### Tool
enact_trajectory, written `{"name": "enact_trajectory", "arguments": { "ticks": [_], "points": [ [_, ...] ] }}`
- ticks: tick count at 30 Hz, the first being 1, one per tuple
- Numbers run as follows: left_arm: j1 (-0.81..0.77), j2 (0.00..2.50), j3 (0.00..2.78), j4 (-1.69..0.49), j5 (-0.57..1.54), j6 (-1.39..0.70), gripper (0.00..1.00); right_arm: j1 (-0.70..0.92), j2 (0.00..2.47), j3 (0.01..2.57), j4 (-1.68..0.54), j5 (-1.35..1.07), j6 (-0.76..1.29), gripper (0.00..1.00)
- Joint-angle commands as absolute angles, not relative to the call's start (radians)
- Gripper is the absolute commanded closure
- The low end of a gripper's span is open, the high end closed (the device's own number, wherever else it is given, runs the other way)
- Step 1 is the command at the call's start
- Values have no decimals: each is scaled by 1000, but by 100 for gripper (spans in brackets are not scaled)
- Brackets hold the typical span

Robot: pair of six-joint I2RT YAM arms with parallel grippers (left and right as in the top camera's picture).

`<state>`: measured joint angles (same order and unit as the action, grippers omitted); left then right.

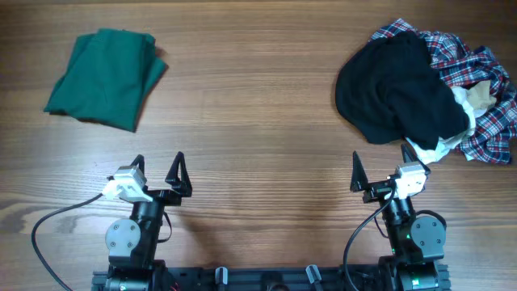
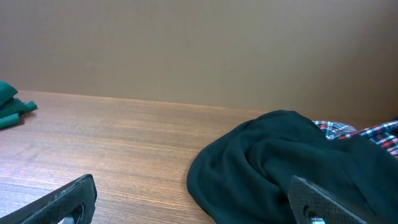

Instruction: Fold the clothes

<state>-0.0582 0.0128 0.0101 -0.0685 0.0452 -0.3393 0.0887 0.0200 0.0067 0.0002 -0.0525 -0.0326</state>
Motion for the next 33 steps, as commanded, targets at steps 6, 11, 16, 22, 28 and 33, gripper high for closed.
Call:
{"name": "enact_trajectory", "arguments": {
  "ticks": [6,11,16,22,28,33],
  "points": [
    [-53,9,6,-76,32,-345,0,84,14,5,2,-69,-51,0],
    [-53,9,6,-76,32,-345,0,84,14,5,2,-68,-51,0],
    [-53,9,6,-76,32,-345,0,84,14,5,2,-68,-50,0],
    [-54,9,6,-76,36,-353,0,84,14,5,2,-68,-50,0],
    [-54,9,6,-68,100,-385,0,85,14,5,13,-120,19,0],
    [-54,16,25,-19,375,-489,1,85,14,34,33,-354,444,0]
  ]
}}
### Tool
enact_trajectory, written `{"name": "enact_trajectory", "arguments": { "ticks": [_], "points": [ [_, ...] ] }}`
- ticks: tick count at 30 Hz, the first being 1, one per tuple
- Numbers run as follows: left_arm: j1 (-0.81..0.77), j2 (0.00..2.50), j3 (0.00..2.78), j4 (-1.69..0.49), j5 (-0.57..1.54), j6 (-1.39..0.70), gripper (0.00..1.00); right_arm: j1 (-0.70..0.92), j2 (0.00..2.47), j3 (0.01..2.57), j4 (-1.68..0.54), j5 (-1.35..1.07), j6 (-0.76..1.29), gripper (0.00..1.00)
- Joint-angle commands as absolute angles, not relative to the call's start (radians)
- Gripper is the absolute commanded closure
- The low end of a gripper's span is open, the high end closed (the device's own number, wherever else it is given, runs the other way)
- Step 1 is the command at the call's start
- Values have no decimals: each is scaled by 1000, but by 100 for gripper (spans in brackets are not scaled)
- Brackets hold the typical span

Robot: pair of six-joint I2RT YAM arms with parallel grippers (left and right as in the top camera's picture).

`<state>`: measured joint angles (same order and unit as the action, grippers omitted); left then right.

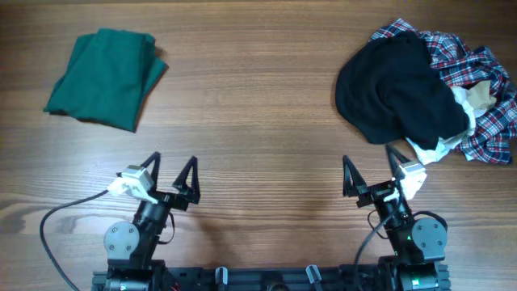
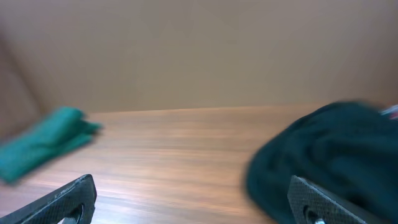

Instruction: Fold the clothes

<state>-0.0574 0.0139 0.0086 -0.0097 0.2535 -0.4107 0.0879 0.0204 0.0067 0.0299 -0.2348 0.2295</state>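
Observation:
A folded green garment lies at the far left of the table. At the far right a black garment is heaped over a red-and-blue plaid shirt and a white cloth. My left gripper stands open near the front edge, nothing between its fingers. My right gripper is open too, just in front of the black heap. The blurred right wrist view shows the black garment on the right, the green one far left, and open fingers.
The wooden table stretches between the two piles. Both arm bases sit at the front edge, with a black rail along it.
Both grippers have turned slightly: the left one now points further right, the right one further left. In the right wrist view the black garment sits further right and the green one shows more.

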Motion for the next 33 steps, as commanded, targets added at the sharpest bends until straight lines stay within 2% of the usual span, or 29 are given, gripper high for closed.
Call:
{"name": "enact_trajectory", "arguments": {
  "ticks": [1,3,7,9,13,16,18,22,24,27,33],
  "points": [
    [-54,38,53,-46,375,-508,0,85,25,78,0,-353,455,0],
    [-55,138,136,-90,376,-507,0,85,89,183,-61,-354,441,0],
    [-56,551,429,-126,479,-505,0,85,490,537,-144,-426,363,0],
    [-76,798,653,-248,493,-432,0,85,743,757,-274,-458,358,0],
    [-166,1150,1010,-503,410,-286,0,84,1158,1136,-450,-686,160,0],
    [-240,1411,1299,-769,392,-180,0,83,1328,1270,-379,-863,133,0],
    [-277,1518,1395,-838,392,-160,0,58,1340,1270,-345,-812,137,0],
    [-308,1608,1394,-850,396,-168,0,-174,1343,1270,-466,-529,322,0],
    [-311,1625,1394,-850,396,-168,0,-361,1374,1268,-530,-408,424,0],
    [-318,1625,1393,-850,413,-172,0,-529,1478,1268,-527,-311,509,0],
    [-396,1625,1393,-879,414,-171,0,-729,1784,1268,-417,-270,530,0]
  ]
}}
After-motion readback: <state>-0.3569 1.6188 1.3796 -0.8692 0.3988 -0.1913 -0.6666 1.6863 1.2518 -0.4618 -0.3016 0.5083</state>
